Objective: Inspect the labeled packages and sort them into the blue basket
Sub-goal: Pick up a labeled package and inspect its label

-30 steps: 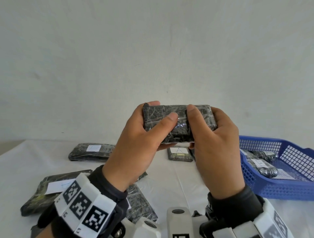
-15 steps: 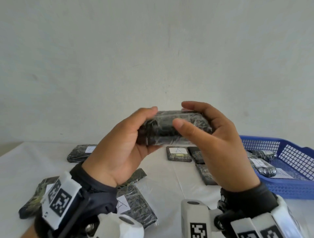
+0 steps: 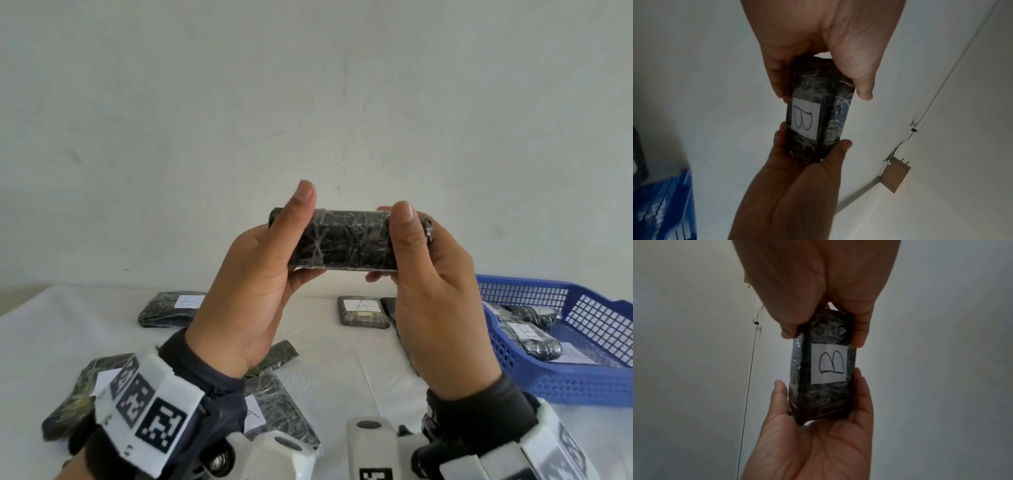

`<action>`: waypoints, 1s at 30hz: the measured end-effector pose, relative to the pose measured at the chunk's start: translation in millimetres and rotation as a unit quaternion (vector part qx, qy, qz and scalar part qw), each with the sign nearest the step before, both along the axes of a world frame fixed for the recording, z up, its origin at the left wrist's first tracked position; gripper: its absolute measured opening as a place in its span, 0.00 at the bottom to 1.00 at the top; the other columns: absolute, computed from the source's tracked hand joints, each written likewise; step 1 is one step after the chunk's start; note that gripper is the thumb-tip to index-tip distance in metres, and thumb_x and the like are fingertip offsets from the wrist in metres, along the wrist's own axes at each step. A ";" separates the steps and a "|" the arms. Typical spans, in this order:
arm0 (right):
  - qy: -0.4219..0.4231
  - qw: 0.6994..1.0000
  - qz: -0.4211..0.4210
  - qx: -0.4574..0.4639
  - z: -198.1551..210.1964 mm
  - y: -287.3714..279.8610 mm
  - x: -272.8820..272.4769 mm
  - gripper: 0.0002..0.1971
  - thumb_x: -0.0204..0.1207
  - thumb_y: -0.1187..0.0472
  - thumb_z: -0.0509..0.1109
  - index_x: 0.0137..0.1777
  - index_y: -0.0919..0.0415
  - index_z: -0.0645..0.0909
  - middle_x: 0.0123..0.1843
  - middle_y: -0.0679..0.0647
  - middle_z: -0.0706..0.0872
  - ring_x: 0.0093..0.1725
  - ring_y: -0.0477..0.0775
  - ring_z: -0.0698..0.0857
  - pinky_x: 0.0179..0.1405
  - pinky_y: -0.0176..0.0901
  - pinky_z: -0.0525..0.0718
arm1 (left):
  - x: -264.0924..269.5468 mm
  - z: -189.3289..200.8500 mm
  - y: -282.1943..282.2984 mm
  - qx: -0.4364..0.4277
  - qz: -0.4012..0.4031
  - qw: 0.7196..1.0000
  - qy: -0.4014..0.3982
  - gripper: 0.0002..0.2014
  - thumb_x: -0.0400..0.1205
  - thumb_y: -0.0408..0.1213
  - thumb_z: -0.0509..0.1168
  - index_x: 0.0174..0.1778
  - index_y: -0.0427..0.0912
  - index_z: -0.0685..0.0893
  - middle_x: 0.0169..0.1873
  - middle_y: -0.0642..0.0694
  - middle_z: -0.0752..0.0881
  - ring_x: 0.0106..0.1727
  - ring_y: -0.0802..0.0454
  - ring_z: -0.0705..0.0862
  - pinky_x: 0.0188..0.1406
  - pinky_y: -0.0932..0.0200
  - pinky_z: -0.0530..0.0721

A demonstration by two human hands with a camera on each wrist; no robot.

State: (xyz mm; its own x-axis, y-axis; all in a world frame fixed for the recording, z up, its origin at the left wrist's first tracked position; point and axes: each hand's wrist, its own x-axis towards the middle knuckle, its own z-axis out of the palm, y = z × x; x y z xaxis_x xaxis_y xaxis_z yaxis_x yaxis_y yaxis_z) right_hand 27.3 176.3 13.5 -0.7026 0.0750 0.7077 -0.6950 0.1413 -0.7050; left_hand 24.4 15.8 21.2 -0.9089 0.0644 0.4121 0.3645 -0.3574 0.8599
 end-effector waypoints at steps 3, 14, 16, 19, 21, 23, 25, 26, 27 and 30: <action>-0.027 1.000 0.001 -0.001 -1.7 0.3 3.0 0.25 0.84 0.35 0.54 0.51 0.50 0.86 0.47 0.52 0.90 0.48 0.50 0.89 0.50 0.42 0.87 | -2.2 -1.0 -1.8 -0.003 0.000 1.000 -0.004 0.29 0.73 0.60 0.68 0.53 0.35 0.89 0.47 0.42 0.93 0.57 0.50 0.93 0.68 0.48 0.89; -0.041 0.999 -0.017 -0.009 -0.1 -0.6 2.5 0.28 0.84 0.33 0.64 0.48 0.60 0.85 0.41 0.56 0.91 0.44 0.59 0.89 0.46 0.56 0.87 | -3.6 -6.1 3.6 -0.013 0.018 1.000 0.021 0.23 0.72 0.59 0.76 0.50 0.42 0.93 0.52 0.45 0.95 0.60 0.53 0.93 0.67 0.47 0.88; -0.033 0.999 -0.017 -0.022 1.5 -2.9 3.7 0.21 0.82 0.37 0.66 0.41 0.53 0.82 0.33 0.44 0.87 0.36 0.48 0.85 0.39 0.42 0.81 | -3.0 -8.0 4.6 -0.021 0.015 0.999 0.032 0.21 0.72 0.57 0.77 0.50 0.44 0.94 0.53 0.44 0.95 0.61 0.51 0.93 0.67 0.47 0.89; -0.042 0.998 0.016 -0.036 1.1 -5.1 3.2 0.21 0.82 0.39 0.71 0.50 0.58 0.87 0.44 0.48 0.93 0.46 0.50 0.92 0.47 0.45 0.87 | -1.2 -8.2 6.4 -0.027 0.026 0.998 0.047 0.16 0.71 0.52 0.77 0.48 0.46 0.94 0.50 0.45 0.96 0.58 0.52 0.94 0.66 0.48 0.90; -0.037 0.998 0.021 -0.042 -0.2 -4.7 2.7 0.22 0.82 0.42 0.74 0.55 0.64 0.87 0.48 0.55 0.94 0.50 0.54 0.93 0.50 0.51 0.90 | -0.2 -7.9 9.5 -0.037 0.029 0.997 0.056 0.13 0.74 0.54 0.77 0.45 0.49 0.95 0.50 0.46 0.95 0.57 0.53 0.94 0.65 0.50 0.90; -0.041 0.997 0.019 -0.064 -0.4 -5.1 1.8 0.22 0.81 0.43 0.77 0.53 0.66 0.87 0.45 0.56 0.93 0.46 0.54 0.91 0.48 0.52 0.89 | 0.8 -8.8 11.7 -0.046 0.024 0.997 0.058 0.13 0.76 0.56 0.76 0.45 0.52 0.95 0.51 0.45 0.95 0.59 0.53 0.93 0.67 0.50 0.87; -0.044 0.996 0.025 -0.076 -1.9 -5.0 0.1 0.23 0.79 0.44 0.78 0.57 0.66 0.87 0.49 0.57 0.94 0.50 0.55 0.93 0.52 0.54 0.90 | 0.2 -10.3 11.6 -0.050 0.034 0.996 0.067 0.13 0.78 0.55 0.76 0.48 0.49 0.94 0.53 0.41 0.94 0.60 0.48 0.92 0.70 0.44 0.86; -0.044 0.996 0.031 -0.074 -2.1 -4.9 -0.2 0.24 0.78 0.45 0.79 0.60 0.67 0.86 0.51 0.57 0.94 0.53 0.56 0.94 0.56 0.55 0.91 | -0.3 -10.9 11.2 -0.050 0.042 0.995 0.074 0.15 0.79 0.55 0.76 0.50 0.47 0.93 0.54 0.37 0.93 0.61 0.43 0.91 0.72 0.39 0.85; -0.043 0.996 0.033 -0.066 -2.3 -5.3 -0.3 0.25 0.78 0.45 0.81 0.62 0.67 0.86 0.53 0.58 0.95 0.55 0.57 0.94 0.58 0.55 0.92 | -0.7 -11.3 10.6 -0.050 0.047 0.995 0.077 0.18 0.79 0.57 0.74 0.51 0.45 0.92 0.55 0.34 0.91 0.62 0.40 0.90 0.73 0.35 0.84; -0.031 0.998 0.012 -0.044 -3.1 -7.4 -0.2 0.25 0.76 0.44 0.79 0.60 0.67 0.86 0.52 0.56 0.94 0.54 0.56 0.94 0.56 0.52 0.91 | -1.7 -9.8 8.3 -0.030 0.037 0.998 0.049 0.23 0.81 0.60 0.68 0.56 0.42 0.89 0.55 0.40 0.92 0.64 0.48 0.90 0.72 0.40 0.85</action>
